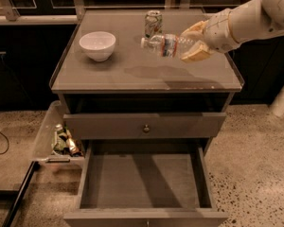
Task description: Pick water bottle from middle drawer and place on counter
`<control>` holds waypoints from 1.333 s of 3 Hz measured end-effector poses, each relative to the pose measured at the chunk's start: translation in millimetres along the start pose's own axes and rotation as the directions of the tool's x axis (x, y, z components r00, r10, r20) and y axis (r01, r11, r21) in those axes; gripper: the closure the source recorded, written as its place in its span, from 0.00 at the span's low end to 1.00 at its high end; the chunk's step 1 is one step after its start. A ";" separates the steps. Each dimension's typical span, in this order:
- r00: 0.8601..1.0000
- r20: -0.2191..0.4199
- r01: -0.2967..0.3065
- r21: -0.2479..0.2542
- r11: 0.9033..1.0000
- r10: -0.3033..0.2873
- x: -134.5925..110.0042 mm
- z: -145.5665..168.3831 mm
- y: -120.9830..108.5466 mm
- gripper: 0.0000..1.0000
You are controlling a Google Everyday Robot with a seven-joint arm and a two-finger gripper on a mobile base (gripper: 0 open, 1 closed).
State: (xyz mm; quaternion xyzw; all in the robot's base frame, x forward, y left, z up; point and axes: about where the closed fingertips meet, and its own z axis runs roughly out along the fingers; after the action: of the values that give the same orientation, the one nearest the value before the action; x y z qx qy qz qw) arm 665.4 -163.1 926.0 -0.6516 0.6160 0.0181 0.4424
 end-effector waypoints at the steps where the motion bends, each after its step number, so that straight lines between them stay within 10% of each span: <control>1: 0.994 0.074 -0.079 0.000 0.997 0.079 13.3 13.4 -20.0 1.00; 2: 0.974 0.140 -0.179 -0.019 0.984 0.180 22.5 21.9 -30.9 1.00; 4: 0.937 0.069 -0.337 -0.088 0.937 0.343 48.8 39.1 -27.6 1.00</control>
Offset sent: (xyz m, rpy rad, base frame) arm 0.0620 -0.0227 -0.0072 0.3410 0.1565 -0.0640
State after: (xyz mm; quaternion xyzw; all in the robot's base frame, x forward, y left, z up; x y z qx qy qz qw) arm 720.1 -182.2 889.8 -0.5500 0.6993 0.1444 0.4330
